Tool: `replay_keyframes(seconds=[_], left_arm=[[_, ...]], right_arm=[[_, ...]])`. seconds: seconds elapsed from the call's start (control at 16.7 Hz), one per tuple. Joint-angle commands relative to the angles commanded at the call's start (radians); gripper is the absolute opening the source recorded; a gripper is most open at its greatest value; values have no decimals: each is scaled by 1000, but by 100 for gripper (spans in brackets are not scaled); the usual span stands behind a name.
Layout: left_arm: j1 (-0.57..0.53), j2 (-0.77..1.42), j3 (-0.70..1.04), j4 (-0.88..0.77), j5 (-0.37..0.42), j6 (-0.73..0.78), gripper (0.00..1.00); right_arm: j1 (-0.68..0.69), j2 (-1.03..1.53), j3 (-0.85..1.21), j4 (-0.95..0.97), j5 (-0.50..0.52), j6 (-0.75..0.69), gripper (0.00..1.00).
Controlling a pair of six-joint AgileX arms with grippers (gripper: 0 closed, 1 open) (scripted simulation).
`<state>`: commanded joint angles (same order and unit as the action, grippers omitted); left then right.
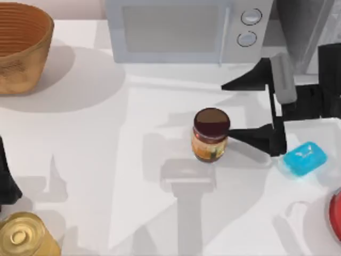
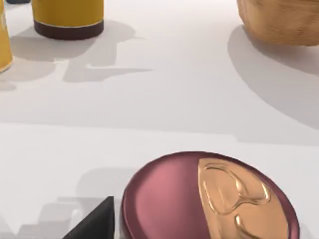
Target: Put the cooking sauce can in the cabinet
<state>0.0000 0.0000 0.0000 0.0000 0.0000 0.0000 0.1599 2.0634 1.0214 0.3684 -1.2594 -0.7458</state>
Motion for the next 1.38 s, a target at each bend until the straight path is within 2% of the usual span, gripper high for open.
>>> replay_keyframes(seconds=[0.24, 0.66, 1.38], left_arm=[[0, 0, 0, 0, 0, 0, 100], [0, 0, 0, 0, 0, 0, 100], [0, 0, 0, 0, 0, 0, 100]], right_arm=[[-13, 152, -1, -15, -43, -86, 100], [-8, 163, -3, -16, -44, -90, 100], [127, 252, 8, 353, 63, 214, 100]])
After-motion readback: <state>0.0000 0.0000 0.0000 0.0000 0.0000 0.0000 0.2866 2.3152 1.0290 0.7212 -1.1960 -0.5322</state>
